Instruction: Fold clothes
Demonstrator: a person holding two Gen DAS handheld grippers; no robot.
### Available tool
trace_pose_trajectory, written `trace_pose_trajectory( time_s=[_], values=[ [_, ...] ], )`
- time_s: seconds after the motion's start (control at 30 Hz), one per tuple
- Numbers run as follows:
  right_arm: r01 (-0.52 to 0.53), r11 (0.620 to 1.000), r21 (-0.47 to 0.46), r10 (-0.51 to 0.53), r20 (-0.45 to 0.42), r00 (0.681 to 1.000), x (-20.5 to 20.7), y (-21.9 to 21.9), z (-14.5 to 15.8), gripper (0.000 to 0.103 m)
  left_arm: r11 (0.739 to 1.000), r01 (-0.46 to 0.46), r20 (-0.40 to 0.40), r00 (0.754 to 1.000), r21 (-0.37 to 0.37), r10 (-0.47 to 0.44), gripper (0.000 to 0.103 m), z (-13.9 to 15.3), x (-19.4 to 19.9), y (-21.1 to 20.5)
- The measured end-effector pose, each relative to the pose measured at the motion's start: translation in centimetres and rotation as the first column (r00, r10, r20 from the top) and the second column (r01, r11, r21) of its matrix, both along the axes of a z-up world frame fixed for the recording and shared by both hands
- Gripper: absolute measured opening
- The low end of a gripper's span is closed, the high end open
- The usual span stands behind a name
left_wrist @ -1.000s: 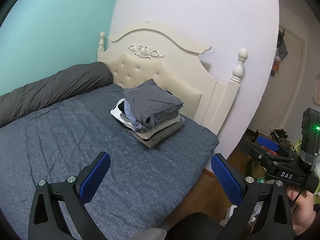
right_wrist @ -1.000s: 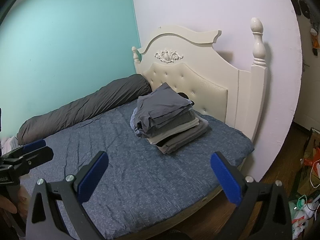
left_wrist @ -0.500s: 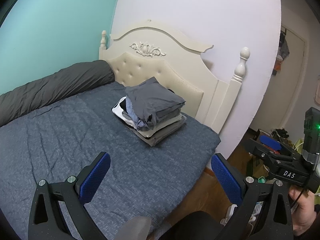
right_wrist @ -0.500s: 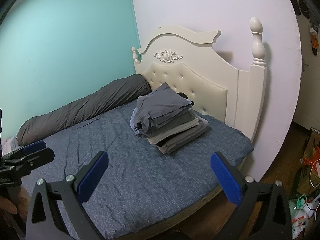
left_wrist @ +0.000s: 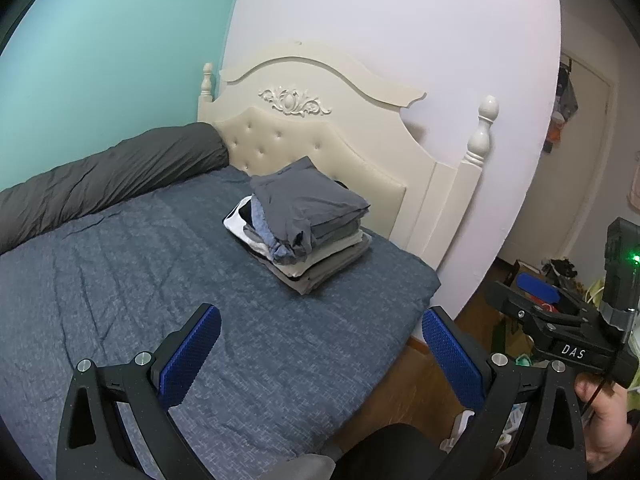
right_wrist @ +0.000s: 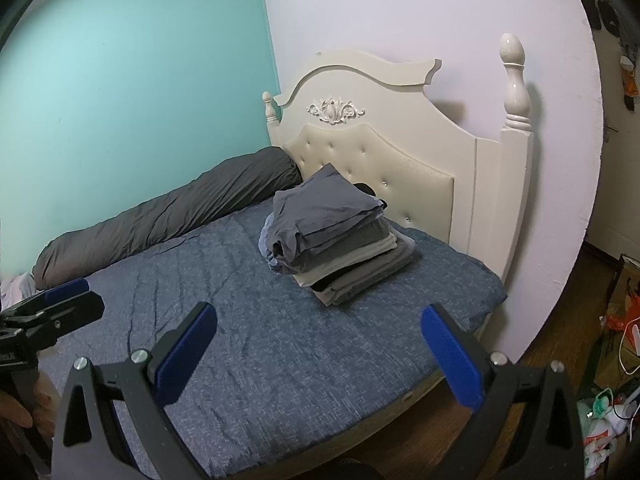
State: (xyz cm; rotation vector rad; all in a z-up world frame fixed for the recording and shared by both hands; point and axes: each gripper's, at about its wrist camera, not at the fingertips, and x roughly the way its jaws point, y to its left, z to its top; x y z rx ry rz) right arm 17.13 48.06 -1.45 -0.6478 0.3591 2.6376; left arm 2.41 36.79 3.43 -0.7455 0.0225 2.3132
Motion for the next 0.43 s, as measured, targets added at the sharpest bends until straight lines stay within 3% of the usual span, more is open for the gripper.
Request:
trace_pose_trajectory(
  time_s=[0.43],
  values=[
    [-0.002, 1.0, 0.001, 0.002, -0.001, 1.0, 0.03, -0.1, 0.16, 0.103, 1.0, 0.002, 0.005, 1.0, -0.002, -0.002, 0.103, 0.04, -0.01, -0.19]
  ],
)
